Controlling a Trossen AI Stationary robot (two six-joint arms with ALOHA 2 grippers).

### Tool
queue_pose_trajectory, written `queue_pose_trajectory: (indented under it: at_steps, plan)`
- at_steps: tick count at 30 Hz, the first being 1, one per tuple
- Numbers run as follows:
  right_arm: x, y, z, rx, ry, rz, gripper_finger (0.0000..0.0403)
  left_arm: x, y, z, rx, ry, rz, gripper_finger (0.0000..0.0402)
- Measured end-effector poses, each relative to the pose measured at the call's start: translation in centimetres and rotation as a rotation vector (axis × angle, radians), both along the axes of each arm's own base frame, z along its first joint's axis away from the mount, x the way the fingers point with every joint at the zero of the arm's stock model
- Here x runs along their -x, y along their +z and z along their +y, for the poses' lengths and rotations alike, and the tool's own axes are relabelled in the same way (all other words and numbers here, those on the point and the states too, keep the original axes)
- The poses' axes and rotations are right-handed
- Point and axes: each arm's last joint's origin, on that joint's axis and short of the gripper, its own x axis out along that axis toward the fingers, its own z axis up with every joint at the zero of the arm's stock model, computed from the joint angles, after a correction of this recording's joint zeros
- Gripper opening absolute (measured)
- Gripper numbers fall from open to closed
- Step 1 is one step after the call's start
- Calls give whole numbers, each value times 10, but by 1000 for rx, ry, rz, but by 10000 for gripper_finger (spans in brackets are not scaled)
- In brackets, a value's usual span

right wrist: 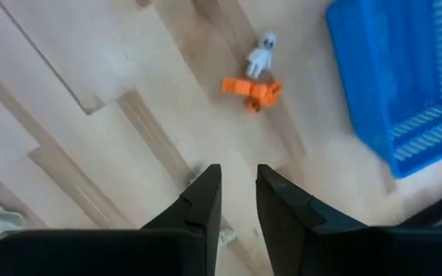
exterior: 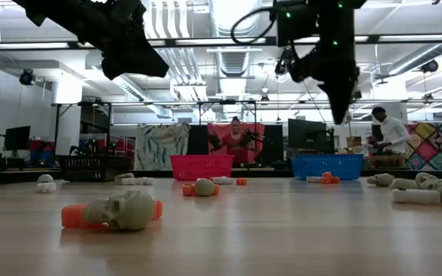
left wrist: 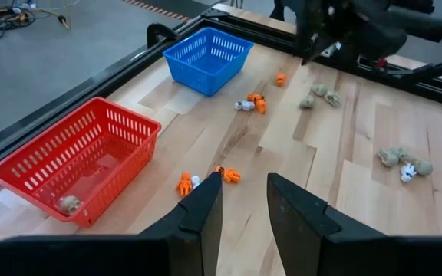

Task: Sort Halloween decoration
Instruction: Put the orange skeleton toy into the blue bin

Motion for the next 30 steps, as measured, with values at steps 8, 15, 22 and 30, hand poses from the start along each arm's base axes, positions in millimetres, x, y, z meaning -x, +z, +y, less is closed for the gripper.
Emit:
queue_pose_trajectory:
  at_steps: [8,15,22,30]
  plan:
    - [3,3,-10,-5,1,13,50,0,0,-1,9,-19,0,87]
    - [26,-23,-26,-74,209,189,34,0,0,-1,9,-19,1,87]
    - [46,-55,-25,-158,343,297,79,0,0,-1,-4,-25,6,87]
    - [55,-81,-25,-106,395,318,157,0,0,-1,-17,-31,11,87]
